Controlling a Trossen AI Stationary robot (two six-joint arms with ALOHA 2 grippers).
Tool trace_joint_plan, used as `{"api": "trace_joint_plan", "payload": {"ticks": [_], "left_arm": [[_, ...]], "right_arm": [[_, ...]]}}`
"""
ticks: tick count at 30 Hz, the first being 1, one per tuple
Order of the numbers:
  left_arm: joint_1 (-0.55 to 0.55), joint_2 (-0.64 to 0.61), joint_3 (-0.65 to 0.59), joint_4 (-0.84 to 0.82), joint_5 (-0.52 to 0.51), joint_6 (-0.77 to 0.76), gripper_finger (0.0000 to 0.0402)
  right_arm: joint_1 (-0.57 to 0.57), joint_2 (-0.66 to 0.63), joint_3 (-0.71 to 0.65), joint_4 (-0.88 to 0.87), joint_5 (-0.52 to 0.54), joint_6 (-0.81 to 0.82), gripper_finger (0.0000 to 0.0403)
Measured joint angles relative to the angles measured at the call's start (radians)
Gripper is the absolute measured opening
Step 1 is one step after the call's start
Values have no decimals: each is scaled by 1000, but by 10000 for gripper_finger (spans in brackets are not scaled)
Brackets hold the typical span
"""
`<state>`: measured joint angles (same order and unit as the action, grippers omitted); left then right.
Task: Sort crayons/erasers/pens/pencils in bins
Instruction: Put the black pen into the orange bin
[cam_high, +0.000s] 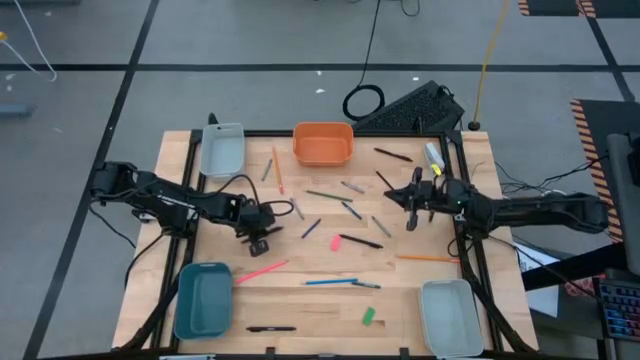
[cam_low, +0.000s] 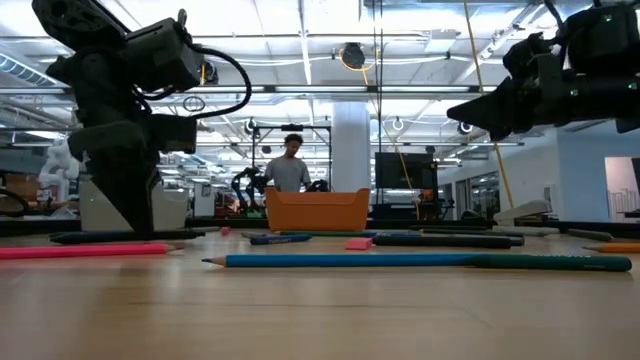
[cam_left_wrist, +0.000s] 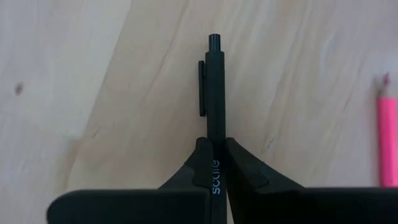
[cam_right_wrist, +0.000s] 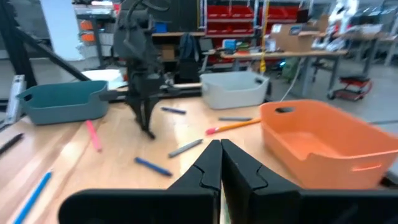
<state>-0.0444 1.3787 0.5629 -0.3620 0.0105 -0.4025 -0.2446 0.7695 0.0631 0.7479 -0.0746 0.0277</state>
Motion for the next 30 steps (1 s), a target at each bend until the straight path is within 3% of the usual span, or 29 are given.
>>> {"api": "trace_joint_plan", "payload": {"ticks": [7, 17, 23, 30], "left_arm": [[8, -1, 0, 60, -2, 1, 17], [11, -2, 2, 136, -8, 6, 1], [10, -2, 2, 135, 37, -19, 11], [-41, -3, 2, 135, 60, -18, 43]], "right_arm": [[69, 176, 16, 114, 26, 43, 0], [129, 455, 188, 118, 26, 65, 0], [136, 600, 253, 150, 24, 90, 0], [172, 668, 296, 173, 23, 82, 0]]}}
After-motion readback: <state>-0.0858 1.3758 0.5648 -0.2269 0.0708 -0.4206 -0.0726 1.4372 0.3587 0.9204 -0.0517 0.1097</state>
